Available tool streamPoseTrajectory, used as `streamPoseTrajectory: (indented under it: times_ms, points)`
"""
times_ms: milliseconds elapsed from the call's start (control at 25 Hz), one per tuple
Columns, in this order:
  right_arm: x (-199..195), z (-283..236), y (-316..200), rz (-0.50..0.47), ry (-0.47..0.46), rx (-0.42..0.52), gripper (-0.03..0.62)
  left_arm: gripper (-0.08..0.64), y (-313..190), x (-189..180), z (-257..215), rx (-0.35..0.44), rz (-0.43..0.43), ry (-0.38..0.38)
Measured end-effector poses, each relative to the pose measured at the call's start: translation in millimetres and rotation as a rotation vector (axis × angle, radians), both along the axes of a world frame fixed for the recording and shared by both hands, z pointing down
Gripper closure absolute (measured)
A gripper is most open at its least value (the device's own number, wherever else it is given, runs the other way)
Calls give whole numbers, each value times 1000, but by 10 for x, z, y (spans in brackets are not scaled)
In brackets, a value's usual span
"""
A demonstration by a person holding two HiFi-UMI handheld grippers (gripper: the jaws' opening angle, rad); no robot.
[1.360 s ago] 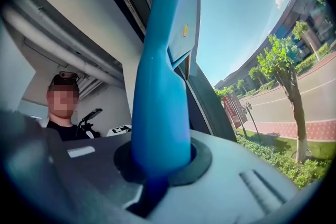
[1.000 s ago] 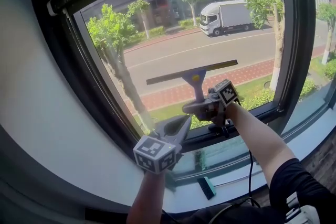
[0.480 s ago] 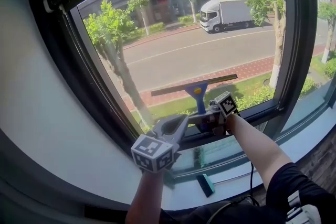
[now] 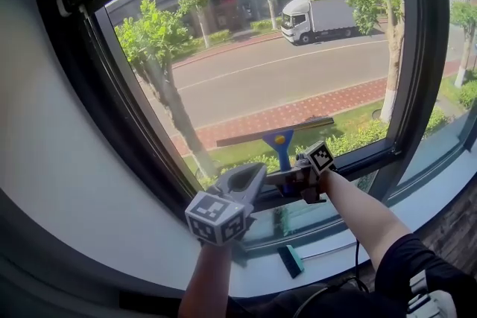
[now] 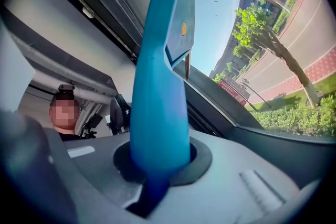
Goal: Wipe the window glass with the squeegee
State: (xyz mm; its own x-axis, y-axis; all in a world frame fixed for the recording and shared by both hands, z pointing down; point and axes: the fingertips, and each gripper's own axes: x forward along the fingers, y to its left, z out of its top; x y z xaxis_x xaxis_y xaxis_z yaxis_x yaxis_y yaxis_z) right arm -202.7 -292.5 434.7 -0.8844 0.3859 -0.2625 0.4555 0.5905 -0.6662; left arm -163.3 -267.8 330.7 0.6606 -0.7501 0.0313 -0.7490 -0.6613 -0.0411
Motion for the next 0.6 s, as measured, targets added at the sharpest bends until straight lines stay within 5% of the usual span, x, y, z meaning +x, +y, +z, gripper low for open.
streamPoseTrajectory:
  times_ms: [600]
  points:
    - [-30, 314, 66, -6, 26, -183, 571, 557, -16, -38, 89, -18, 0, 12]
